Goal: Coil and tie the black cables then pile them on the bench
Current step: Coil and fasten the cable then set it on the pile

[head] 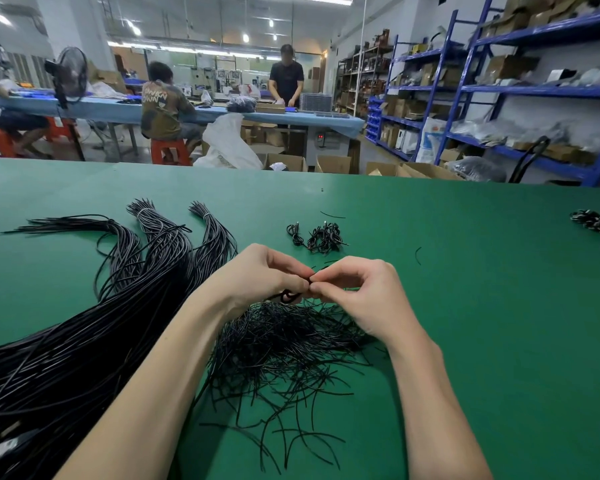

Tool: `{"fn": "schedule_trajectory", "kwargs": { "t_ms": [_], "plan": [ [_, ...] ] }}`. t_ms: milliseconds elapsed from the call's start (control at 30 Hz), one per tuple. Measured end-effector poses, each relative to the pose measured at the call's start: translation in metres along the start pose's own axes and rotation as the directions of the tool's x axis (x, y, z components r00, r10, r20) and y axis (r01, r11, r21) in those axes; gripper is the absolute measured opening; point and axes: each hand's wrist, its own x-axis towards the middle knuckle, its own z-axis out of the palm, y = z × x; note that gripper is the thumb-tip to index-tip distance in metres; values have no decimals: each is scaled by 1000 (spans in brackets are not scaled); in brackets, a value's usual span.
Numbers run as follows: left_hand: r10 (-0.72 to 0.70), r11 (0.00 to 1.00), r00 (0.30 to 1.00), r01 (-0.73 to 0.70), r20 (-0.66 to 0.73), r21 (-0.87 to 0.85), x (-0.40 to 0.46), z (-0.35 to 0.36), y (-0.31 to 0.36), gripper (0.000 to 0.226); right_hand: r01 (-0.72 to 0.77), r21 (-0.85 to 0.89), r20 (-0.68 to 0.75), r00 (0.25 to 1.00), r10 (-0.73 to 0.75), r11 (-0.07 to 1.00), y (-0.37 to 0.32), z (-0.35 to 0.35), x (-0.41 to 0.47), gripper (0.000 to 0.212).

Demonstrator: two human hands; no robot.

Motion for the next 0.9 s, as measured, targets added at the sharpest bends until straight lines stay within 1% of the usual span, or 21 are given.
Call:
{"fn": "schedule_trajectory", "kwargs": {
  "t_ms": [133,267,500,667,733,833,900],
  "plan": [
    [-26,999,1000,26,9,-31,1,1,-1,19,13,-24,-15,1000,-14,1000,1,1,0,10],
    [-50,994,999,52,20,-101,3,0,0,16,27,-31,-70,997,-29,999,2,6,0,10],
    [-84,963,995,68,-49,-260,9,11,-7,13,-4,-47,-162,987,-4,999,6,13,1,14],
    [-109,937,992,83,-57,-340,13,19,-14,12,-16,-49,-176,984,7,999,11,18,3,14],
    [-133,906,991,118,-9,-407,15,19,-17,16,24,-33,-186,982,-30,999,12,19,1,15],
    [-169,824,969,239,180,-514,14,16,-19,19,88,40,-190,979,-79,995,11,17,0,22],
    [-211,787,937,332,280,-519,13,15,-21,16,109,79,-185,978,-93,991,10,17,-1,24]
  ]
}}
